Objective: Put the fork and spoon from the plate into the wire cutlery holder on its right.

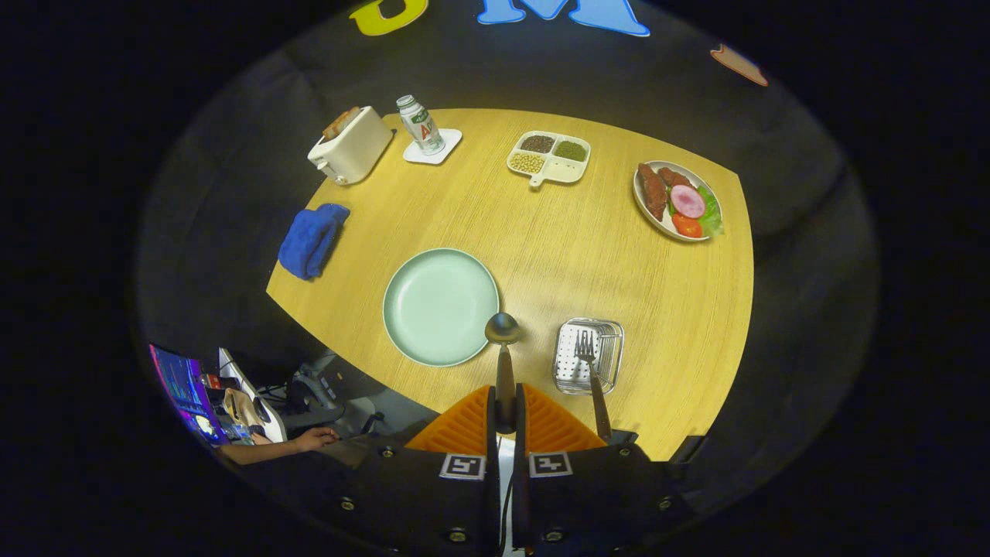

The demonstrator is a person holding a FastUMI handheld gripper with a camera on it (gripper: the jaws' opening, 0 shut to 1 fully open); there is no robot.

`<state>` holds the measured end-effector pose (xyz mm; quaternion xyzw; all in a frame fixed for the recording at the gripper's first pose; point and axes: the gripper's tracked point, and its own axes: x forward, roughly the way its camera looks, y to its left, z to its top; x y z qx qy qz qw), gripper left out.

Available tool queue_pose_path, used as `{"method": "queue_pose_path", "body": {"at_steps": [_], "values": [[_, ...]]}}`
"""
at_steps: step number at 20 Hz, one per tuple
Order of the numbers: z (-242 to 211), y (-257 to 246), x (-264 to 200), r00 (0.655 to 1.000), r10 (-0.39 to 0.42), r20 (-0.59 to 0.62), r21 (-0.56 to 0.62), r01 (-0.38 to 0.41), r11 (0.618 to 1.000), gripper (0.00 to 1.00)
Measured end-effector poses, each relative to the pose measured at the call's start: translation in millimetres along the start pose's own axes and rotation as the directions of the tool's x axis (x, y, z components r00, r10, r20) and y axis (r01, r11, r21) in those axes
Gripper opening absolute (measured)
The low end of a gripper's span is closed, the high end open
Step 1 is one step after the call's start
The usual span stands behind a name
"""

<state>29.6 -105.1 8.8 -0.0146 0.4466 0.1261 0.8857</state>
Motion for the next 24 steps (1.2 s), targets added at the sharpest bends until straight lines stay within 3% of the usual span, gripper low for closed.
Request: {"method": "queue_pose_path", "body": {"at_steps": [12, 19, 24], "values": [[-9, -48, -38, 0.998, -0.026, 0.054, 0.091, 0.021, 0.996, 0.06], [-25, -74, -33, 0.998, -0.05, 0.04, 0.145, 0.044, 0.988, 0.06], [-25, -82, -4, 0.997, -0.08, 0.013, 0.167, 0.077, 0.983, 0.06]]}}
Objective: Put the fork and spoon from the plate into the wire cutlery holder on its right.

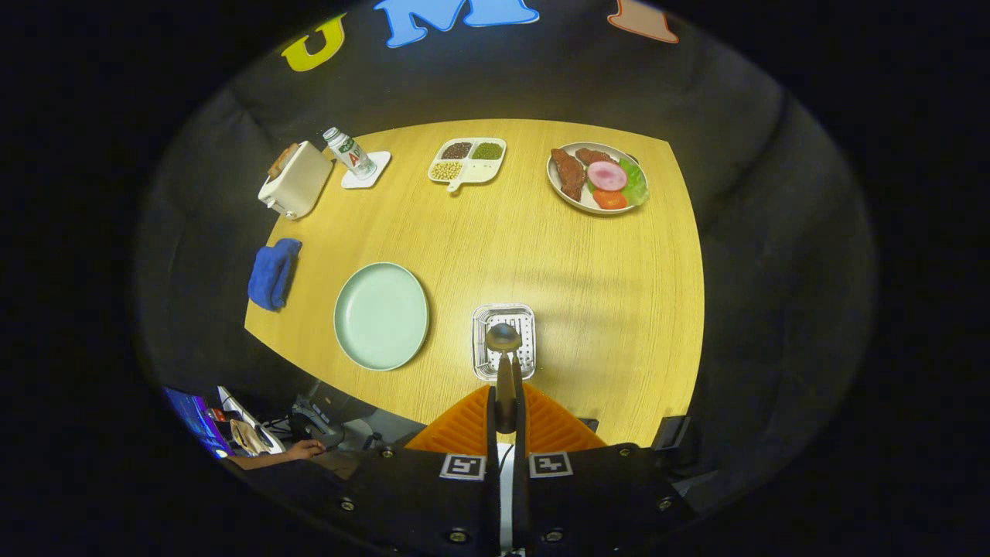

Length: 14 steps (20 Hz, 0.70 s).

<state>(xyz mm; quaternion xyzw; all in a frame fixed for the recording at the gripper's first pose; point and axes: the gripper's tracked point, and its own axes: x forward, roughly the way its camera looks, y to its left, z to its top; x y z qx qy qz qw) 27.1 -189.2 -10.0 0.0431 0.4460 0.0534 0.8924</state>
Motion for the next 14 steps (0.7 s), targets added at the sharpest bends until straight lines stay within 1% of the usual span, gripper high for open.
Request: {"method": "queue_pose_path", "body": {"at_steps": [6, 9, 14], "values": [[3, 14, 40, 0.999, -0.027, -0.024, -0.037, 0.026, 0.999, 0.06], [2, 14, 49, 0.998, -0.048, -0.031, -0.064, 0.046, 0.997, 0.06], [3, 15, 55, 0.999, -0.051, -0.017, -0.044, 0.05, 0.998, 0.06]]}}
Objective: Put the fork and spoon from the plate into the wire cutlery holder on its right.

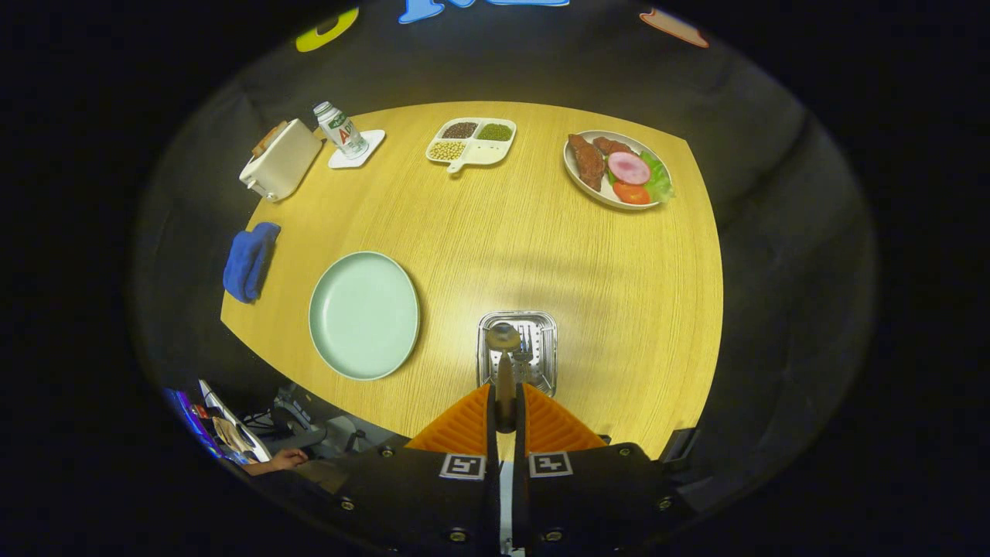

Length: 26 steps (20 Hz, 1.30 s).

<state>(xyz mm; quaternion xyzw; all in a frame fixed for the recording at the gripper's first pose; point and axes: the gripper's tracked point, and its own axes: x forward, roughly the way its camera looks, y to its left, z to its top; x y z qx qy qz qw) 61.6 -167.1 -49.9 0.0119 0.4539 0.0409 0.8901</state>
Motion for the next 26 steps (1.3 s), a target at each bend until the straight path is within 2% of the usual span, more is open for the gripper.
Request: {"method": "queue_pose_path", "body": {"at_steps": [5, 8, 12, 13, 14, 16, 19, 23, 26], "values": [[-7, 4, 8, 0.999, -0.011, 0.051, -0.022, 0.012, 1.0, 0.07], [-9, 7, 2, 0.994, -0.014, 0.109, -0.022, 0.016, 1.0, 0.15], [-12, 4, -9, 0.979, -0.058, 0.196, 0.009, 0.057, 0.998, 0.19], [-10, 7, -18, 0.969, -0.069, 0.239, 0.023, 0.065, 0.998, 0.25], [-6, 8, -26, 0.952, -0.086, 0.294, 0.037, 0.079, 0.996, 0.29], [2, 20, -42, 0.907, -0.114, 0.406, 0.073, 0.093, 0.993, 0.29], [7, 50, -62, 0.843, -0.108, 0.527, 0.125, 0.049, 0.991, 0.29], [22, 81, -95, 0.68, -0.16, 0.715, 0.133, 0.093, 0.987, 0.29], [24, 115, -115, 0.592, -0.142, 0.793, 0.101, 0.102, 0.99, 0.29]]}}
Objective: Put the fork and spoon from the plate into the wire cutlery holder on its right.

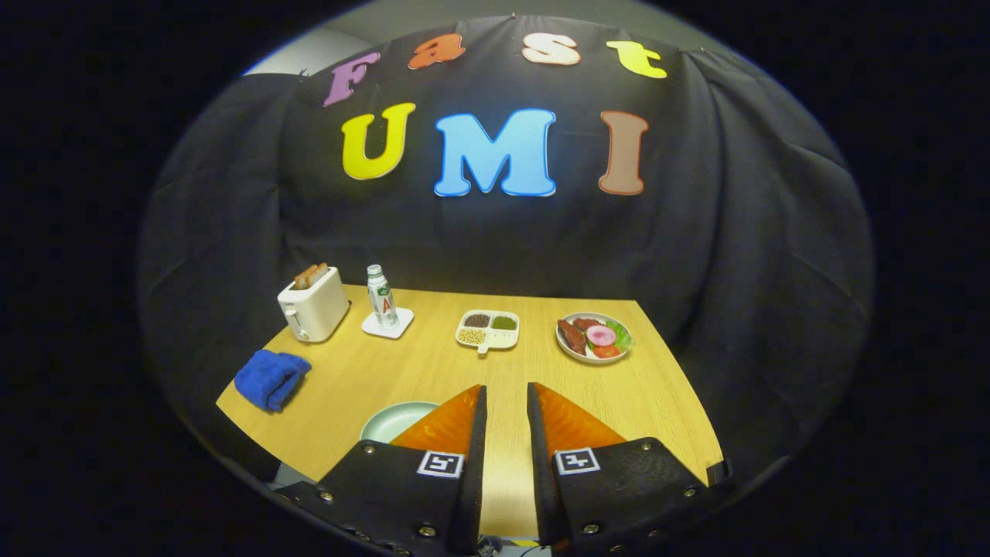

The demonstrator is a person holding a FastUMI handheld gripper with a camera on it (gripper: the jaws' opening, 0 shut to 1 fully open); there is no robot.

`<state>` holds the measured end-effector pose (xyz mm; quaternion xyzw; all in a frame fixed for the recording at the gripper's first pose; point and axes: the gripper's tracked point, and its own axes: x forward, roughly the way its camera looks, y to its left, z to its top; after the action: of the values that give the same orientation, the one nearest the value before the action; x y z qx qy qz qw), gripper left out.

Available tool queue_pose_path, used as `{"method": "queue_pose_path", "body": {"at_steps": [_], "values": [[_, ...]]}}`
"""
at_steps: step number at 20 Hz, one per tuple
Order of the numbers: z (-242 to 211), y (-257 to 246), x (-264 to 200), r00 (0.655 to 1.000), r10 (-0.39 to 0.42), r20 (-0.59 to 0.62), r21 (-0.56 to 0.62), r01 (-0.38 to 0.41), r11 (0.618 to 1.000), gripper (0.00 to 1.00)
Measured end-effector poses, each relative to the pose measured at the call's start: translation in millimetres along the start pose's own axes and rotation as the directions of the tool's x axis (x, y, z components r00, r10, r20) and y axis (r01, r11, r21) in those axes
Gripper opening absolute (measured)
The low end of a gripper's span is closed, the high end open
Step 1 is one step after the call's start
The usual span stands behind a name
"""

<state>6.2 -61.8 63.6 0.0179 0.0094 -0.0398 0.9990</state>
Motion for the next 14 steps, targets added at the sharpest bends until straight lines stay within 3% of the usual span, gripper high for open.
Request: {"method": "queue_pose_path", "body": {"at_steps": [1, 2, 5, 8, 10, 14], "values": [[7, 11, -4, 0.999, 0.017, 0.043, 0.003, -0.017, 1.0, 0.29], [14, 22, -10, 0.996, 0.025, 0.088, 0.004, -0.025, 1.0, 0.44], [35, 52, -30, 0.974, 0.054, 0.22, 0.007, -0.057, 0.998, 0.54], [48, 57, -47, 0.95, -0.008, 0.312, -0.021, 0.016, 1.0, 0.97], [54, 67, -55, 0.923, -0.045, 0.382, 0.018, 0.042, 0.999, 0.98], [50, 75, -56, 0.909, -0.068, 0.411, -0.002, 0.075, 0.997, 0.98]]}}
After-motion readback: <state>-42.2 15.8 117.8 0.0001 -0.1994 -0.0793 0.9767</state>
